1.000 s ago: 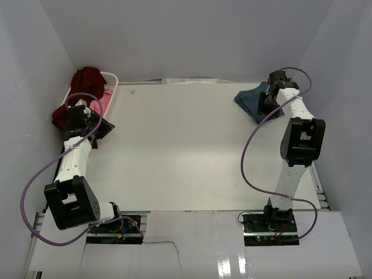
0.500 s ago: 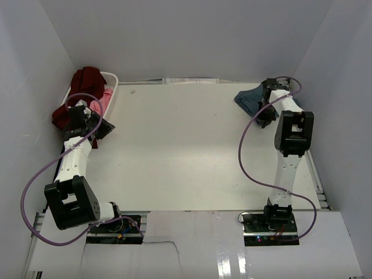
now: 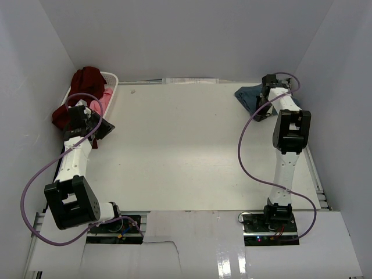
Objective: Fold and stack the t-shirts
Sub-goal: Put the neatly folded tshirt into the corner of the board with the right arm
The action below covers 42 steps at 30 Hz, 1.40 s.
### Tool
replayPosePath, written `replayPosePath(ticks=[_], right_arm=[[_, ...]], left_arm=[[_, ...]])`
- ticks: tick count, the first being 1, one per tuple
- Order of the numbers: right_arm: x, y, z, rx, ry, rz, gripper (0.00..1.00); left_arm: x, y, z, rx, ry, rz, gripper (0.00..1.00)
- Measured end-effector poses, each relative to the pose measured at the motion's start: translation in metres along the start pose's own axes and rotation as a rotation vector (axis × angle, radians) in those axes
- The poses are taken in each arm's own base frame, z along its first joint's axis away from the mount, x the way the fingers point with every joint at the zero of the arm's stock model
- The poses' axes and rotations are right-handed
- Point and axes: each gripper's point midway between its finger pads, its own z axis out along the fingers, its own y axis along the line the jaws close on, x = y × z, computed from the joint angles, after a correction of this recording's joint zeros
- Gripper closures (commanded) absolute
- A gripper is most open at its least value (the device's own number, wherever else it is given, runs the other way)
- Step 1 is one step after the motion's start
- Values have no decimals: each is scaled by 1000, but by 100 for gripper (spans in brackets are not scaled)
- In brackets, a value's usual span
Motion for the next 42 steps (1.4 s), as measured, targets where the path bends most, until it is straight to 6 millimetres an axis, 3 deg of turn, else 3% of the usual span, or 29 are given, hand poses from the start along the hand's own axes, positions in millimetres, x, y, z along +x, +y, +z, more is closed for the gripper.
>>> replayPosePath(ticks=[8,18,22,26,28,30,32,34,35,37,39,40,42], right_arm=[[-43,21,15,-103,-87,6,89],[-74,26,22,-180,-178,24,81],[-87,32,19,-222,-229,19,80],[-92,43,6,-283,-268,2,71],[-92,48,-11,-300,-289,-11,67],[-94,56,-42,-310,-338,-40,60],[-89,74,-86,-330,-399,-89,54],[-77,102,-137,-363,-471,-149,53],[-69,118,-164,-381,-517,-179,47],[-34,158,-221,-445,-607,-257,36],[14,194,-262,-543,-666,-333,27],[42,208,-277,-600,-673,-374,25],[84,218,-287,-684,-663,-414,23]], left_arm=[[0,1,0,-3,-2,4,66],[0,1,0,-4,-1,4,66],[0,1,0,-4,-1,4,66],[0,1,0,-5,-2,4,66],[-1,1,0,-7,-3,4,65],[-1,1,0,-7,-5,5,66],[-2,2,-1,-10,-11,8,66],[-5,0,-6,-8,-32,14,66],[-6,-1,-11,-4,-47,19,66],[-8,-5,-22,14,-83,31,65],[-11,-11,-34,40,-117,46,65],[-13,-15,-39,56,-134,55,64],[-18,-24,-46,84,-164,77,63]])
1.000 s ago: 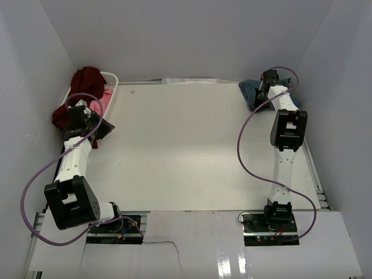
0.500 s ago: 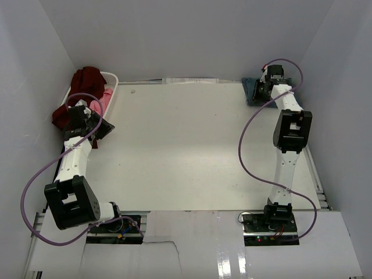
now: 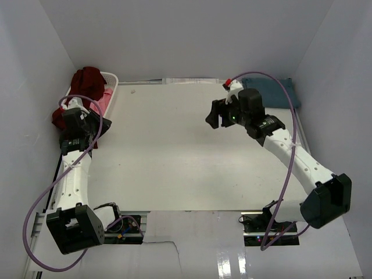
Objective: Fold and stack the t-shirts
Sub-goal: Put the neatly folded tshirt into the corner of the board with the right arm
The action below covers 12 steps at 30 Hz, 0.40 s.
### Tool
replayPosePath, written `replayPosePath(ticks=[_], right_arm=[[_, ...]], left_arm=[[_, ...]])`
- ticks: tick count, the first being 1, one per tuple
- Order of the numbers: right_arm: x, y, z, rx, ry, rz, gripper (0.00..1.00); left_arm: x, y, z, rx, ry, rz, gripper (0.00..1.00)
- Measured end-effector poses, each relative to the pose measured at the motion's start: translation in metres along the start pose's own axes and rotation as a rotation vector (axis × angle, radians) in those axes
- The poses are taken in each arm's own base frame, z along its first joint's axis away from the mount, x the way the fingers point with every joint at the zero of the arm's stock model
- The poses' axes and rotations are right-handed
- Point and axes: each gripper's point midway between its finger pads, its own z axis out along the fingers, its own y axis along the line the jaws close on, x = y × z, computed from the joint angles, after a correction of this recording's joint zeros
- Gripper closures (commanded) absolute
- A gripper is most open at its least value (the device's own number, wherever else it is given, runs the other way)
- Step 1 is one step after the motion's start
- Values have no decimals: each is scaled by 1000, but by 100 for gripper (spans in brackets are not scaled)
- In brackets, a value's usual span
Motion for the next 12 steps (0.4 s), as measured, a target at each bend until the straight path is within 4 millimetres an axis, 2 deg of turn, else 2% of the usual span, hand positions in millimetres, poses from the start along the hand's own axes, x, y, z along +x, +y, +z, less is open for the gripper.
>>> replayPosePath(ticks=[2,7,8,9,10,12], right_arm=[[30,6,-10,-20,38,27,23],[112,-2,-24,4,163,101,22],[122,-2,-29,5,175,106,22],[128,-1,-36,4,173,110,22],[124,4,-53,-9,124,109,22],[116,6,-57,-16,89,104,22]], left_arm=[[-3,-8,-4,24,-18,20,61],[0,-27,-11,91,-29,70,53],[2,-29,-11,101,-27,77,50],[5,-32,-12,113,-21,83,48],[7,-34,-11,122,-15,90,37],[14,-38,-11,141,2,102,33]])
